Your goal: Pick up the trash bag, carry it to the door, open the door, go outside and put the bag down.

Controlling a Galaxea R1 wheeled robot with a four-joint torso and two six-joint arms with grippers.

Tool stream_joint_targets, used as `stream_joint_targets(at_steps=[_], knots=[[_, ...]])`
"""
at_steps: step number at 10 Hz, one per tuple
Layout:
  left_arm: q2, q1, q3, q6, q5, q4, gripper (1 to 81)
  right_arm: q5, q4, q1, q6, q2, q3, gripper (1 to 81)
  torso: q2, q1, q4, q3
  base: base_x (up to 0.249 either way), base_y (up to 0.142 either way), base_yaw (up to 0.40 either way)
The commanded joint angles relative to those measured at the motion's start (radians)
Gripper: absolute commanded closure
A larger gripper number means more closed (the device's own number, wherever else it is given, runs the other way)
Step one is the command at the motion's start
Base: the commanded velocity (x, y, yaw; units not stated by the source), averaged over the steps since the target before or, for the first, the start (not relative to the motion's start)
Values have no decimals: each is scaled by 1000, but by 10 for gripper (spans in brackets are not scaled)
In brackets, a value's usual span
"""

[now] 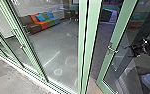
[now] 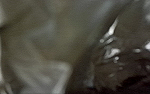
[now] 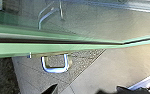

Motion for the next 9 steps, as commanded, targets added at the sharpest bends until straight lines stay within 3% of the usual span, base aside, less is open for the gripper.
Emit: stream_joint_targets(at_steps=[1,3,4,5,6,7,8,9], knots=[[-6,5,11,7,90,0,811,-44,-10,191,-12,-109,1,10,0,0,0,0,0,0,0],[-5,7,9,7,90,1,811,-46,-15,216,-13,-175,5,10,0,0,0,0,0,0,0],[-3,7,9,7,90,1,811,-46,-21,216,-12,-209,19,10,0,0,-48,-54,0,0,0],[-3,7,9,7,90,3,811,-46,-24,213,-13,-227,22,10,0,0,-39,-91,0,0,0],[-2,7,9,7,90,3,811,-44,-24,213,-15,-232,22,10,0,0,-40,-100,0,0,0],[-2,7,9,7,90,1,811,-42,-24,214,-15,-230,19,10,0,-1,-16,-106,0,0,0],[-2,10,11,7,90,1,811,-42,-19,216,-17,-227,14,10,0,-1,-20,-60,0,0,0],[-2,12,9,8,88,1,811,-42,-16,216,-27,-218,2,10,0,0,-21,-77,0,0,0]])
